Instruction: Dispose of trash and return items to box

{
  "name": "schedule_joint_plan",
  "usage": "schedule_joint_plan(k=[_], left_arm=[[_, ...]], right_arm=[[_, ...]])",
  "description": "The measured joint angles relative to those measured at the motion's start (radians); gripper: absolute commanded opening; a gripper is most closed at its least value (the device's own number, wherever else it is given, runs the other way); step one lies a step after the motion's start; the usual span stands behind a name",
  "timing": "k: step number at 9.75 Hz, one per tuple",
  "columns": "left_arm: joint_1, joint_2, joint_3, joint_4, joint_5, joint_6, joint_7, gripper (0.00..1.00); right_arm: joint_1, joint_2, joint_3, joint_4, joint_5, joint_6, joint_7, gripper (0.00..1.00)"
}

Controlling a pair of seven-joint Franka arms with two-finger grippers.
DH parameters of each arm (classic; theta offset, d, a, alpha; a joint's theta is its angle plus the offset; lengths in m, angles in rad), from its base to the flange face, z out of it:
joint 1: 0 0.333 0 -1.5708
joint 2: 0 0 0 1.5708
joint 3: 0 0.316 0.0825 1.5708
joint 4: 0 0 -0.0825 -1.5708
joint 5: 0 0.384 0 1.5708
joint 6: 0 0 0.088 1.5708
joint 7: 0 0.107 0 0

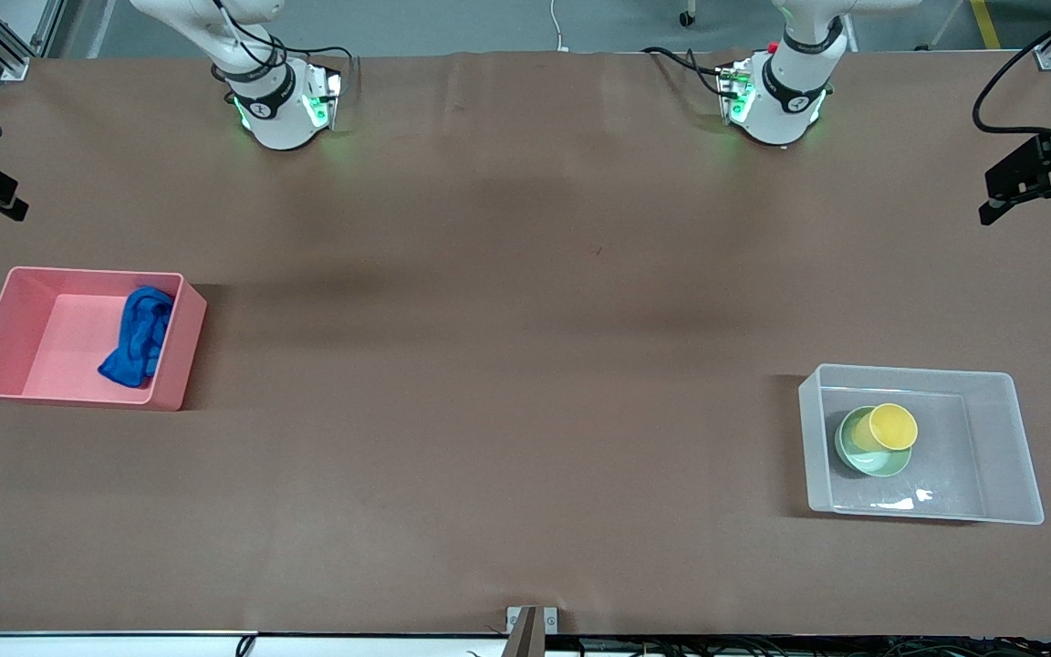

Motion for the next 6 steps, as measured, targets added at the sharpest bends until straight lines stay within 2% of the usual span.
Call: schedule_joint_plan(k=[3, 6], left_arm=[[0.000, -0.005, 0.000, -0.016, 0.000, -0.027, -0.036, 1.00], [0.001, -0.009, 0.000, -0.046, 0.000, -0.027, -0.036, 1.00]], right_arm=[[0.001, 0.000, 0.005, 0.005, 0.012, 0.015, 0.000, 1.00], [-0.017, 0.008, 0.000, 0.005, 0.012, 0.099, 0.002, 1.00]])
